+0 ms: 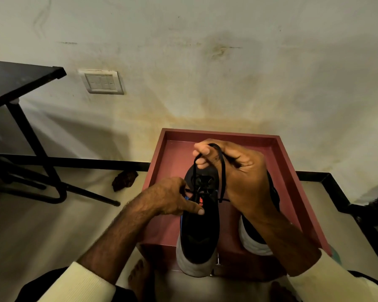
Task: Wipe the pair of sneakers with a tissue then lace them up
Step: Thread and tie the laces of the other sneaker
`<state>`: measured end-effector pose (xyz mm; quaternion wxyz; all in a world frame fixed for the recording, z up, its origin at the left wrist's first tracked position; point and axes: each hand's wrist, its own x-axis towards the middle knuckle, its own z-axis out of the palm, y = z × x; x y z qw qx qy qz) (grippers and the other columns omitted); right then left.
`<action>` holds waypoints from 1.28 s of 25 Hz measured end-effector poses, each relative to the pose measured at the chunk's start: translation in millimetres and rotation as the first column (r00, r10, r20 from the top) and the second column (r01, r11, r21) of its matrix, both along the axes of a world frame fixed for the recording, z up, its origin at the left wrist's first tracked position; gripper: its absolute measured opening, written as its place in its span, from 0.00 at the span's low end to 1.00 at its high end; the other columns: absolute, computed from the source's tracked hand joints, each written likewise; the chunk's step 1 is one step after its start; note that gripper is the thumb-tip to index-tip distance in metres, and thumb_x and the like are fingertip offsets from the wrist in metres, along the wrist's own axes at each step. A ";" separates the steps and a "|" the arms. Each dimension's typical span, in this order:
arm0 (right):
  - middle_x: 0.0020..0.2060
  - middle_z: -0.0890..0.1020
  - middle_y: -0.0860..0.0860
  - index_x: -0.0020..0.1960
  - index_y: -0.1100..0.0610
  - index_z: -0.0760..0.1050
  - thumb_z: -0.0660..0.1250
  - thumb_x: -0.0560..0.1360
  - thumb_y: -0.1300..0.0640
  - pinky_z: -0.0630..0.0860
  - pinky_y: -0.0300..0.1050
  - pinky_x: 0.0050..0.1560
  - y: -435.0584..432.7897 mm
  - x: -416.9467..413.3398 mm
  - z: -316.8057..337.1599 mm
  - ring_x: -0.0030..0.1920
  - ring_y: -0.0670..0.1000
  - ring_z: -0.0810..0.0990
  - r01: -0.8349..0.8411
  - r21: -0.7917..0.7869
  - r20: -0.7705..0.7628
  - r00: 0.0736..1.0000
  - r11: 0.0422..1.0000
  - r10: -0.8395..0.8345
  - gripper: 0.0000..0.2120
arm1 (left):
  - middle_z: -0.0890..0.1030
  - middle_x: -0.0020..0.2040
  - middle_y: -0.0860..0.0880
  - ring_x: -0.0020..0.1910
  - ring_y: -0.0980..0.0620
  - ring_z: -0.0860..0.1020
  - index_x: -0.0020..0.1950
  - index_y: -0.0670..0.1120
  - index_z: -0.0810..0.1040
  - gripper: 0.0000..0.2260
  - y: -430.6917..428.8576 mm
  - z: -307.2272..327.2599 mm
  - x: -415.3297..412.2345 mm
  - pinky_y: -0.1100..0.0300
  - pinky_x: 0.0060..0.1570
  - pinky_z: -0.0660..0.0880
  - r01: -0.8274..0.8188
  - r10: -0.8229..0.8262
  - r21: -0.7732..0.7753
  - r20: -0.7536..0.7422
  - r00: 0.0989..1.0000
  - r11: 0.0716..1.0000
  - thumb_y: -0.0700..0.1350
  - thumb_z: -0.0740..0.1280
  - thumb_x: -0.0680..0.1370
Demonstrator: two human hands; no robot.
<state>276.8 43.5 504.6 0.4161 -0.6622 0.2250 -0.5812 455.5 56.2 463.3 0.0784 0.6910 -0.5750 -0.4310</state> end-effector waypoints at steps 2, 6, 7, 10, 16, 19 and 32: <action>0.46 0.88 0.55 0.56 0.65 0.84 0.70 0.78 0.66 0.84 0.44 0.47 3.3 -0.3 6.3 0.43 0.52 0.88 -0.040 -0.062 -0.003 0.999 0.997 0.040 0.08 | 0.81 0.61 0.52 0.48 0.53 0.86 0.66 0.50 0.76 0.34 -1.2 -0.6 -0.1 0.55 0.50 0.85 0.006 -0.006 0.002 0.014 1.000 1.000 0.59 0.82 0.65; 0.46 0.88 0.53 0.57 0.63 0.83 0.69 0.78 0.66 0.84 0.45 0.46 6.5 0.5 13.8 0.43 0.52 0.88 -0.089 -0.091 -0.013 0.996 0.992 0.089 0.09 | 0.81 0.60 0.52 0.47 0.56 0.84 0.66 0.50 0.75 0.34 -3.0 -2.7 -0.9 0.62 0.43 0.81 0.026 -0.025 -0.012 0.053 0.998 1.000 0.61 0.81 0.66; 0.46 0.88 0.54 0.57 0.64 0.84 0.69 0.78 0.66 0.84 0.47 0.46 6.2 1.7 14.4 0.43 0.53 0.88 -0.092 -0.055 -0.009 0.996 0.994 0.091 0.08 | 0.81 0.61 0.52 0.47 0.56 0.84 0.66 0.50 0.75 0.34 -3.2 -3.1 -0.5 0.61 0.45 0.82 0.034 -0.033 -0.022 0.057 0.998 0.999 0.61 0.81 0.66; 0.48 0.89 0.56 0.58 0.65 0.84 0.71 0.78 0.65 0.85 0.49 0.49 5.9 1.0 14.7 0.45 0.55 0.88 -0.220 0.111 -0.104 0.967 0.969 0.231 0.10 | 0.82 0.60 0.53 0.49 0.53 0.86 0.66 0.52 0.77 0.32 -1.2 -8.5 6.8 0.59 0.47 0.85 0.077 -0.077 -0.047 0.014 0.997 0.996 0.61 0.81 0.67; 0.52 0.86 0.48 0.65 0.53 0.81 0.65 0.82 0.68 0.84 0.47 0.56 -5.4 -46.8 -5.4 0.52 0.45 0.86 -0.178 0.355 -0.626 0.684 0.918 0.375 0.17 | 0.84 0.55 0.49 0.50 0.51 0.85 0.62 0.50 0.78 0.18 0.7 -5.3 12.0 0.58 0.50 0.83 0.133 -0.127 -0.086 0.068 0.990 0.987 0.52 0.77 0.75; 0.48 0.82 0.37 0.61 0.46 0.83 0.69 0.81 0.57 0.78 0.40 0.52 -16.3 -58.1 -24.2 0.46 0.37 0.79 0.068 -0.040 -0.905 0.421 0.997 -0.065 0.11 | 0.84 0.55 0.49 0.50 0.50 0.86 0.61 0.49 0.79 0.19 2.5 -0.4 5.5 0.56 0.53 0.84 0.101 -0.102 -0.069 -0.015 0.995 0.992 0.54 0.77 0.75; 0.33 0.82 0.45 0.39 0.52 0.79 0.72 0.74 0.54 0.79 0.46 0.40 -9.1 -57.8 -36.6 0.34 0.45 0.80 0.158 0.090 -0.795 0.606 0.983 -0.025 0.06 | 0.84 0.49 0.53 0.44 0.58 0.83 0.61 0.49 0.83 0.14 3.7 -5.6 6.0 0.69 0.39 0.77 0.006 0.031 -0.226 0.163 0.986 0.974 0.50 0.74 0.77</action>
